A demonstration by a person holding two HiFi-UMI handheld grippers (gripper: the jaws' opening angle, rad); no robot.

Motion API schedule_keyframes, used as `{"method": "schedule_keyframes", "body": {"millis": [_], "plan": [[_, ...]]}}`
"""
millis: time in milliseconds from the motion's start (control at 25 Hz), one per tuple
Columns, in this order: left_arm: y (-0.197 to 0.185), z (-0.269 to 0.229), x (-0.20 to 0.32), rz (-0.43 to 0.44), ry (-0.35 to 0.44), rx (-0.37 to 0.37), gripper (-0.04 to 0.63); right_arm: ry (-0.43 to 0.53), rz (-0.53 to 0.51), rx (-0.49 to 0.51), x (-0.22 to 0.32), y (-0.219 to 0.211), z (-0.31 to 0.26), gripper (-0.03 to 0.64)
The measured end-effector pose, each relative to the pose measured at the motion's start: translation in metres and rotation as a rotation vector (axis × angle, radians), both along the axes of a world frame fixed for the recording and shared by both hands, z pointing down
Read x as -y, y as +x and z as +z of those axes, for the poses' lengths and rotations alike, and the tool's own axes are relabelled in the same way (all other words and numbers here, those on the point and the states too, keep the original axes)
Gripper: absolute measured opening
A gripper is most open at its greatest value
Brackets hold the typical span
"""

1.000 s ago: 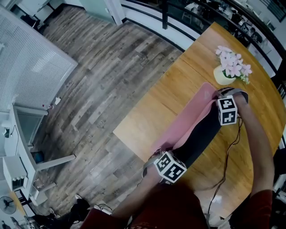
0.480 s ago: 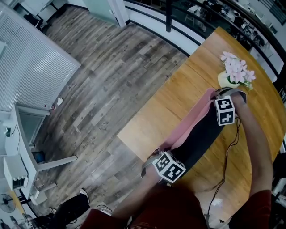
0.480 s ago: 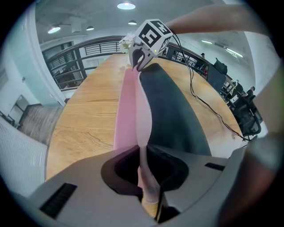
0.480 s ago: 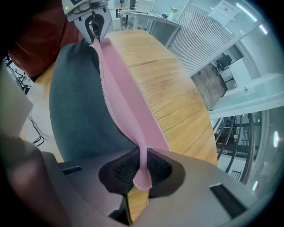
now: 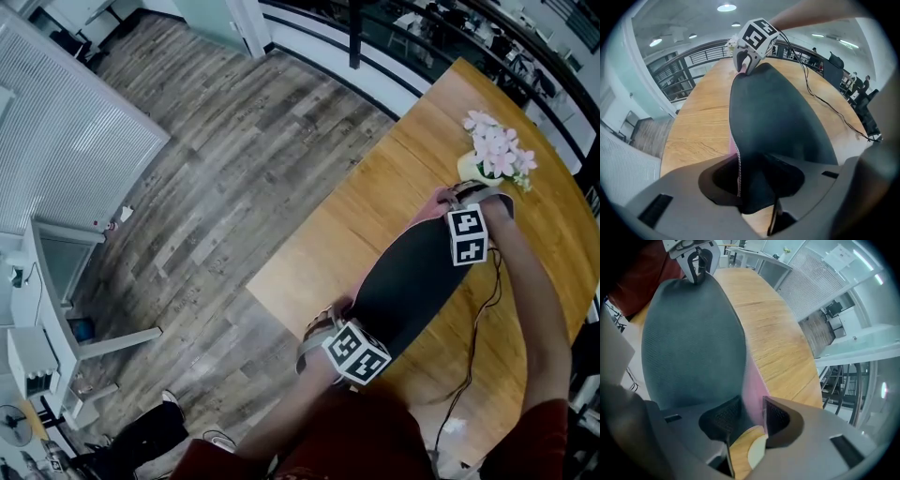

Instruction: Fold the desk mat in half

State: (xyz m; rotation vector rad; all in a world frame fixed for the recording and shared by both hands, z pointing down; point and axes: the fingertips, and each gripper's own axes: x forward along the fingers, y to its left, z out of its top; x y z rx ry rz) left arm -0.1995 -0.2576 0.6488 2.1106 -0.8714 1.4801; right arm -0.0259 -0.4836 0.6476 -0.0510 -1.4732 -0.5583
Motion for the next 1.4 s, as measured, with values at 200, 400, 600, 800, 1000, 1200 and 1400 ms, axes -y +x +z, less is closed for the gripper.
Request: {"method": "schedule_keyframes", "body": {"millis": [200, 400, 600, 800, 1000, 1200, 1400], "plan": [[-0.007, -0.004, 0.002, 0.001, 0.064, 0.05, 0.2, 0.041, 0.027, 0.021, 0.007, -0.004, -0.007, 0.214], [-0.01, -0.007, 0.005, -0.008, 0.106, 0.081, 0.236, 0.088, 0.087, 0.067, 0.016, -0.006, -0.013, 0.295], [-0.012, -0.017, 0.001, -0.02, 0.142, 0.095, 0.233, 0.115, 0.158, 0.128, 0.012, -0.003, -0.019, 0.29], [-0.009, -0.032, 0.006, -0.017, 0.192, 0.073, 0.219, 0.114, 0.315, 0.267, 0.002, 0.002, -0.031, 0.29], [0.008, -0.041, 0.017, -0.001, 0.248, 0.021, 0.207, 0.134, 0.473, 0.479, -0.022, 0.008, -0.054, 0.288], [0.041, -0.065, 0.033, 0.003, 0.299, -0.083, 0.207, 0.171, 0.616, 0.666, -0.062, 0.032, -0.08, 0.29], [0.09, -0.091, 0.053, 0.034, 0.334, -0.238, 0.207, 0.225, 0.852, 0.887, -0.101, 0.071, -0.11, 0.291]]}}
